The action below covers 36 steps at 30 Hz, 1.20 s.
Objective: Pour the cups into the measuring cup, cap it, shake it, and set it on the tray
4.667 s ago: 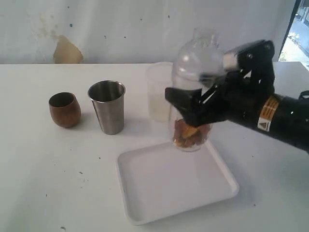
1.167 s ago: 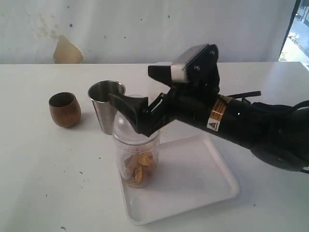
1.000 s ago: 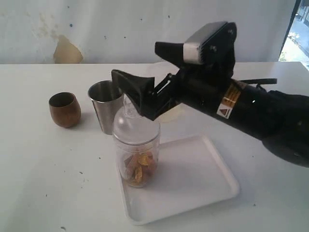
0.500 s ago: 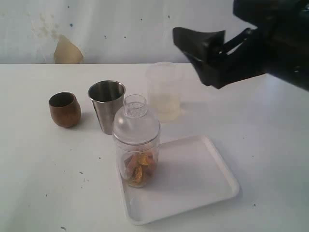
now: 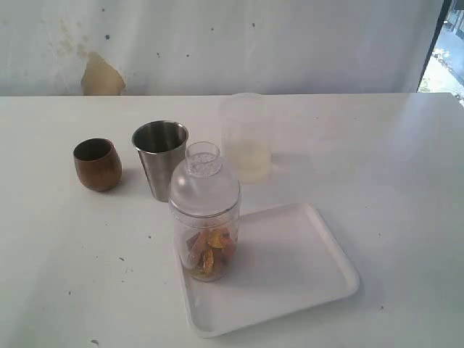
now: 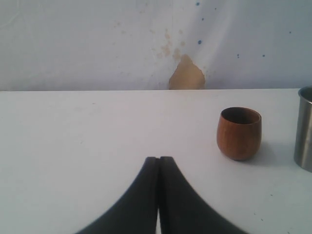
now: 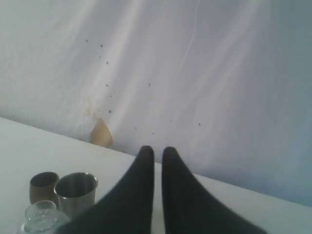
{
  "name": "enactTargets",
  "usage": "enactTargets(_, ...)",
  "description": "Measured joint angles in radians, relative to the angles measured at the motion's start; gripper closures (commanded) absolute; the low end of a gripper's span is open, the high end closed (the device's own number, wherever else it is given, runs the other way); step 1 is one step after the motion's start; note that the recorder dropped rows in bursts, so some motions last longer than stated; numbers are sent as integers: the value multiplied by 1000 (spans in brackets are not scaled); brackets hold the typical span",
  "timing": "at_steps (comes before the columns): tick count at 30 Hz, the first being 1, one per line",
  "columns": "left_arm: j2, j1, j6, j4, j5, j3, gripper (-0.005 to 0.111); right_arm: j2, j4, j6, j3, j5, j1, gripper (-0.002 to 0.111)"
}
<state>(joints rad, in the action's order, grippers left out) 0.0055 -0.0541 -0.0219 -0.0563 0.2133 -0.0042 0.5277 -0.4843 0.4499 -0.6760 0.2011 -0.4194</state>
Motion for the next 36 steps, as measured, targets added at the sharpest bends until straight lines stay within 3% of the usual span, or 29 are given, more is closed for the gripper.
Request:
enactTargets(7, 0, 0, 0, 0, 0, 0, 107, -79, 12, 2, 0, 111, 0, 108)
enactTargets(30, 0, 0, 0, 0, 0, 0, 107, -105, 14, -11, 9, 156, 2, 108)
enactTargets(36, 0, 0, 0, 0, 0, 0, 107, -159, 120, -227, 67, 61, 124, 108)
